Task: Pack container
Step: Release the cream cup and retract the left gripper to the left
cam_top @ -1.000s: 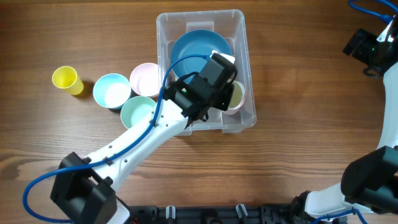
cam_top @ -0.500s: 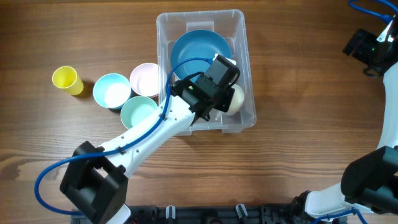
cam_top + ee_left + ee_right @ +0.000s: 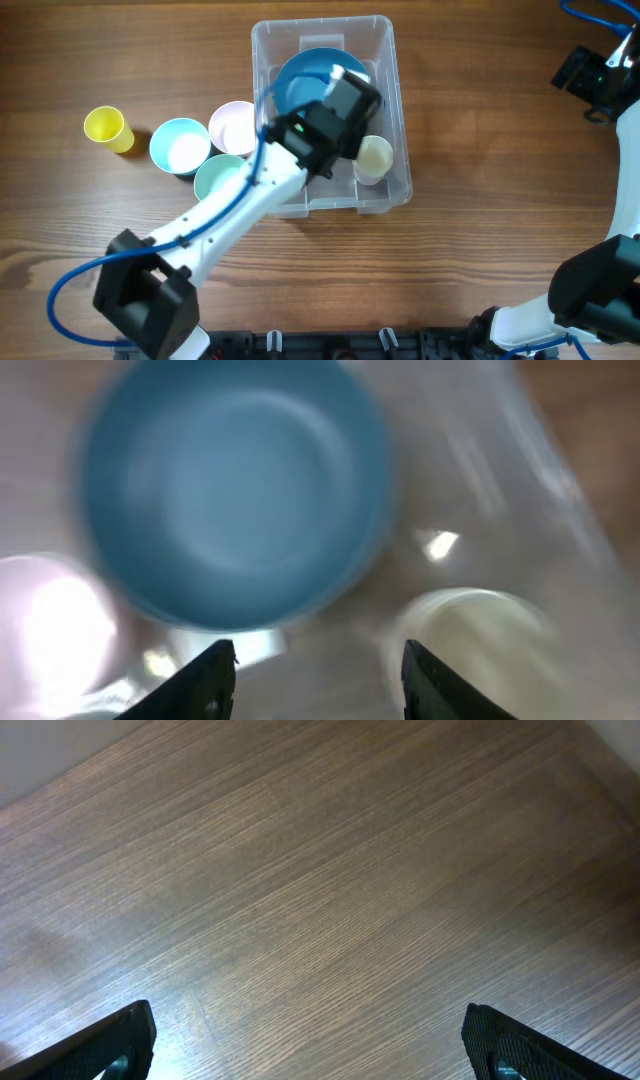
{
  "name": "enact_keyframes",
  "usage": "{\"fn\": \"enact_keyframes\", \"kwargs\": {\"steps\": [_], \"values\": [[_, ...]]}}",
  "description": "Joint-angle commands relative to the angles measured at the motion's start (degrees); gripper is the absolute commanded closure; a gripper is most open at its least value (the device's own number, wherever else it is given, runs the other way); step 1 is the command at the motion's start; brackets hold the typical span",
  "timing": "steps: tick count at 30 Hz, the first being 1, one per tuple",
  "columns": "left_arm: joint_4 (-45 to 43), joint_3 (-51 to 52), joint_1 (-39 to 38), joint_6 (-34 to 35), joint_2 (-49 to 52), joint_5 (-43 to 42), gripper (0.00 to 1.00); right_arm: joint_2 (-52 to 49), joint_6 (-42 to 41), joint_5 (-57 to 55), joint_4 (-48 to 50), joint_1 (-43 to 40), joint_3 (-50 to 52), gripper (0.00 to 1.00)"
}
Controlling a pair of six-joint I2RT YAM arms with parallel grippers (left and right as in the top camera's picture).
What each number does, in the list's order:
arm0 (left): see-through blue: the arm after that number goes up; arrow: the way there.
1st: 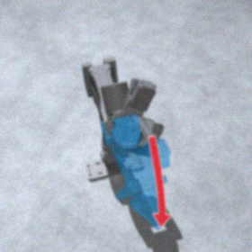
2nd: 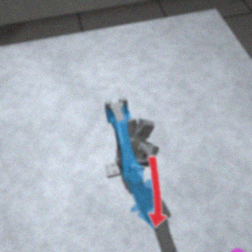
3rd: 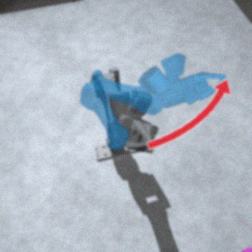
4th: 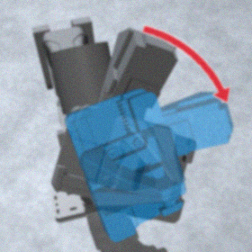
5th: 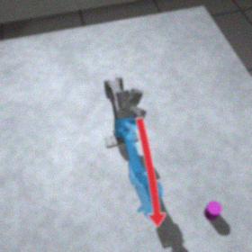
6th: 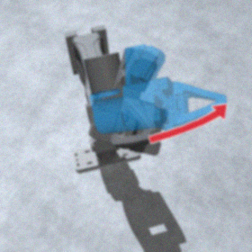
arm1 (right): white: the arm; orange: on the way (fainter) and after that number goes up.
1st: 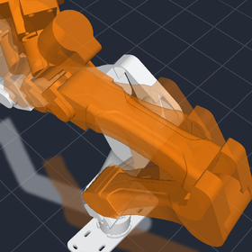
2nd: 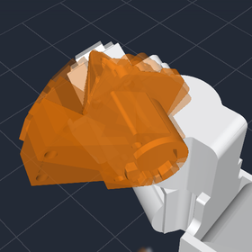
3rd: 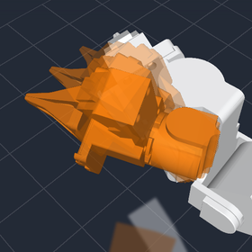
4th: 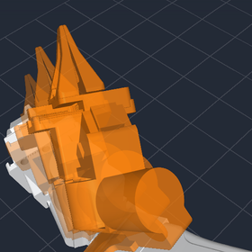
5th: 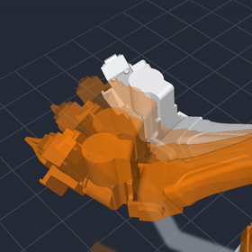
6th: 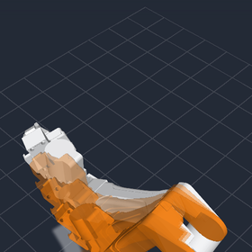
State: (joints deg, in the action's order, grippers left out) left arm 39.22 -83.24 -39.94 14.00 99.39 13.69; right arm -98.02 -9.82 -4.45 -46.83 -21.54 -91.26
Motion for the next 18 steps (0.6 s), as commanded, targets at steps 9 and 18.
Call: {"fn": "enact_keyframes", "kwargs": {"steps": [9,18], "values": [[13.03,-5.77,35.82,12.68,-10.10,4.09,0.42,0.94,-0.83,0.70,0.11,0.09,-0.22,0.00],[17.33,-5.64,67.21,15.02,-7.04,-21.22,0.35,0.94,-0.81,0.70,0.11,0.09,-0.22,0.00]]}}
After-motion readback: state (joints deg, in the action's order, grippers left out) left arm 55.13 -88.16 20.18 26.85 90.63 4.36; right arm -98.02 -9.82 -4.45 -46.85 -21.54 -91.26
